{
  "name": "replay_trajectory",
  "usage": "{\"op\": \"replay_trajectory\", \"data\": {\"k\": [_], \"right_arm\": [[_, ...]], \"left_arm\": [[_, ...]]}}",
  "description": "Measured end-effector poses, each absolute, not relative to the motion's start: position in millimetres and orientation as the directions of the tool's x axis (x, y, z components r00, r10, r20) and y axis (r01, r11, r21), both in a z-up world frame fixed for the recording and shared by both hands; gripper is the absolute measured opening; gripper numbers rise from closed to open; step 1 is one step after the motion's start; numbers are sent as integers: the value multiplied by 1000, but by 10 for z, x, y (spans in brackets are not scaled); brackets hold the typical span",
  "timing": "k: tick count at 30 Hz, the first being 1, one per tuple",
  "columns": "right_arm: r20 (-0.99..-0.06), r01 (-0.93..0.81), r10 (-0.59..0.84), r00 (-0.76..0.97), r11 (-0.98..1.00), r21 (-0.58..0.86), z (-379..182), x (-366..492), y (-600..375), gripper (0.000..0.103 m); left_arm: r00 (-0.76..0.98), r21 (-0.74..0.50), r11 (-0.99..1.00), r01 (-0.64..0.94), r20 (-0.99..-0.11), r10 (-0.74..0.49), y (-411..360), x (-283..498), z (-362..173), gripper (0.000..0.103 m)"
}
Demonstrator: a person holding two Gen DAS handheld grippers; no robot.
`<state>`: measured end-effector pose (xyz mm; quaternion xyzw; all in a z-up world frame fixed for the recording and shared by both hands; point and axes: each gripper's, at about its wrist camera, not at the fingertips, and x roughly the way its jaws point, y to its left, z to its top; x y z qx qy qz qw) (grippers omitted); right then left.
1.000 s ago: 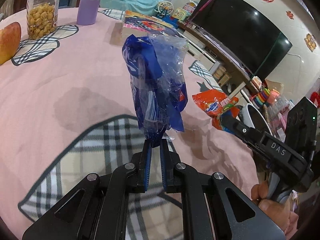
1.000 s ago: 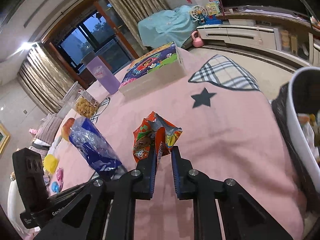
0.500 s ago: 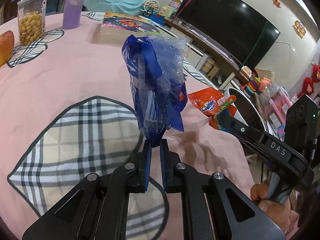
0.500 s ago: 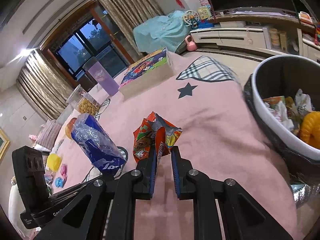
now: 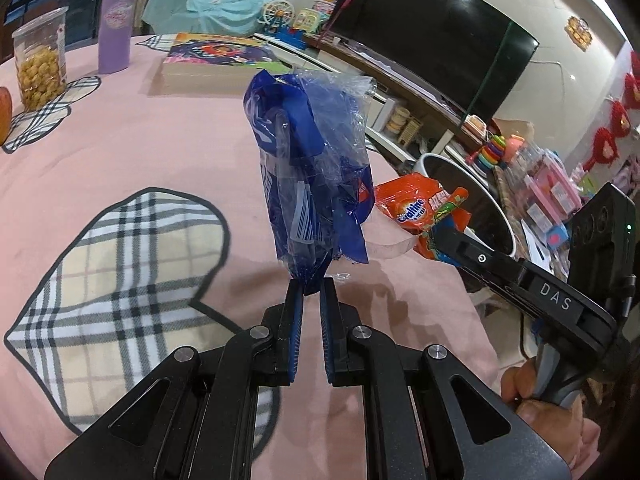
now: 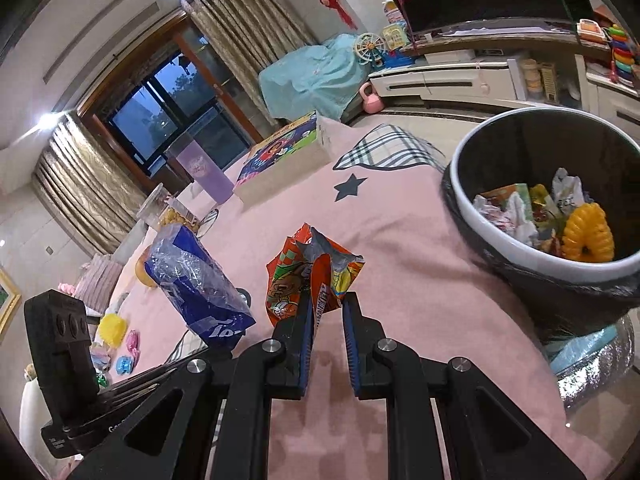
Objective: Collect trash
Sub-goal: 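Carry the blue bag and orange wrapper with both tools over the trash bin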
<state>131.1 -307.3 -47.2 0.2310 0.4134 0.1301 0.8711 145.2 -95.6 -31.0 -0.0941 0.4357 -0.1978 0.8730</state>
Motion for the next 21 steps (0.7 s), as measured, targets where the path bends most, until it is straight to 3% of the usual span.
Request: {"op": "replay_trajectory", "data": {"k": [21], "right_arm": [[-632, 47, 355, 689, 848, 527, -372, 1041, -3625, 15]], "left_arm": [[504, -282, 875, 393, -729, -462, -1620, 1355, -204, 8]]}}
